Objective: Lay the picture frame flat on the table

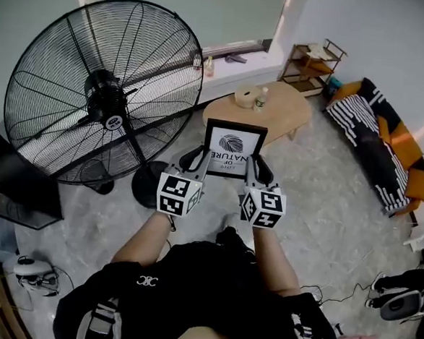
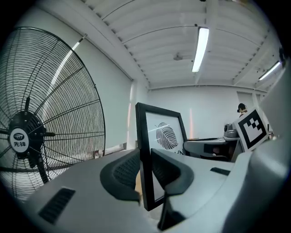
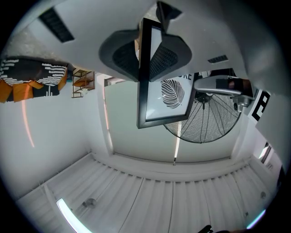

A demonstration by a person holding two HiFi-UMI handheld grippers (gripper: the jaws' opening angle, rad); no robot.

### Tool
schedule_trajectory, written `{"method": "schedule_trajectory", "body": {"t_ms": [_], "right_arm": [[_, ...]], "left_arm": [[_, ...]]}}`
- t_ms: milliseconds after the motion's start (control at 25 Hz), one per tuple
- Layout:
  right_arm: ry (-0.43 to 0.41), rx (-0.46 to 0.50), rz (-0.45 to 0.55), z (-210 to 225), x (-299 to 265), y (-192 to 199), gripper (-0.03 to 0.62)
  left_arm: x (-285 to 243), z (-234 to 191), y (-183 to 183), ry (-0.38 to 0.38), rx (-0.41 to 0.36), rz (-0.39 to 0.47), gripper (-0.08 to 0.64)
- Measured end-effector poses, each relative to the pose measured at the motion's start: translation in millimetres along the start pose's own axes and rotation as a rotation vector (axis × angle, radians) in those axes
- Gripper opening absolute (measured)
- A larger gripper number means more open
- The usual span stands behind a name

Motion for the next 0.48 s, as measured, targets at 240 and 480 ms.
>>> {"method": "schedule_trajectory", "body": {"t_ms": [240, 480], "right_arm": [[-0.010, -0.011, 0.004, 16, -36, 5, 0.089], [-0.025, -0.030, 0.004, 39, -82, 9, 0.089]], "left_arm": [[-32, -15, 3, -0.008, -0.004, -0.008, 0.089], [-76, -33, 4, -0.019, -0.011, -0.014, 0.089]]}}
Point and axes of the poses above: the fingertips, and each gripper's own axes: x backward along the fingers, z to its right, y out of its underside, the point moved 10 cm from there along x, backward along the fingers, and after that the axes turned 4 degrees about z, right-handed, at the moved point
